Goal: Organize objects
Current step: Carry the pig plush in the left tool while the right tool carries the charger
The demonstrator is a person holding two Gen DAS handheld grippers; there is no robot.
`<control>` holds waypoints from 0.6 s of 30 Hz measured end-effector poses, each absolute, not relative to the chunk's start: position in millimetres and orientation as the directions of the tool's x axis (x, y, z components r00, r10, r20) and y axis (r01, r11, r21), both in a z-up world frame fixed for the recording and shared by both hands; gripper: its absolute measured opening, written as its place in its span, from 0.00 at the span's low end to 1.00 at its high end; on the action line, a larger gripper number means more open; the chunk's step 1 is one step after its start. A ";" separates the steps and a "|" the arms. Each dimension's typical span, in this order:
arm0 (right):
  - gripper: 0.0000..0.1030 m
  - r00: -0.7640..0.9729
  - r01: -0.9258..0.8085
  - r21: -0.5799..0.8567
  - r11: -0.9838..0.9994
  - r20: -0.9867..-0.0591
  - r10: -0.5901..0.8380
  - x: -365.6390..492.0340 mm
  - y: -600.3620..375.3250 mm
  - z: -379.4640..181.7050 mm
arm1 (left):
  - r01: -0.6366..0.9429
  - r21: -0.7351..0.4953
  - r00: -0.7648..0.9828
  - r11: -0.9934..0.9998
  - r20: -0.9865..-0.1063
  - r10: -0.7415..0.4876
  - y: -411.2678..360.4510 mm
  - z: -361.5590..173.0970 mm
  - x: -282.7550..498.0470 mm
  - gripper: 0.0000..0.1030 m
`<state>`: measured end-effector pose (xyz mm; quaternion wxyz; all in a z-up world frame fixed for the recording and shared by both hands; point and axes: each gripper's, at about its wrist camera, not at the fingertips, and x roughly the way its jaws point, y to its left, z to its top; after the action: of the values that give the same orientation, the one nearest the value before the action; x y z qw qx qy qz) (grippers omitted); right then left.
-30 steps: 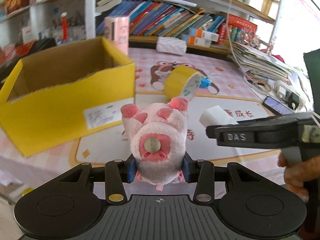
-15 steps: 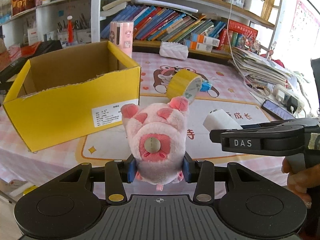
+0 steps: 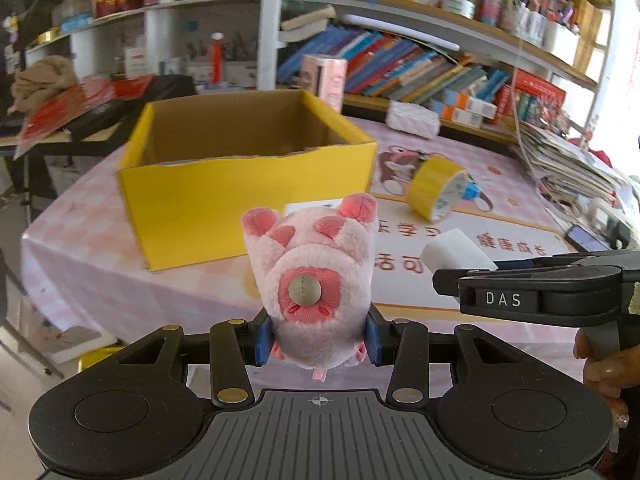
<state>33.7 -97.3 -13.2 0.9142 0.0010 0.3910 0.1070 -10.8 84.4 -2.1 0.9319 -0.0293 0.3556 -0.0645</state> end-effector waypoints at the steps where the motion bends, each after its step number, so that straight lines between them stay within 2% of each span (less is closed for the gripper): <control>1: 0.44 0.672 -0.204 0.086 0.975 -0.712 0.203 32.2 -92.7 -12.5 | 0.091 -0.099 0.742 0.991 -0.657 -0.133 87.8 -1.2 -13.4 0.40; 18: 0.44 0.680 -0.284 0.082 0.955 -0.686 0.261 13.7 -44.5 -4.2 | 0.041 -0.085 0.778 0.996 -0.622 -0.085 125.6 7.9 -36.3 0.40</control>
<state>13.7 -44.5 -4.2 0.9163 -0.0156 0.3716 0.1487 -36.3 125.6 7.9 0.9424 -0.0334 0.3311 -0.0335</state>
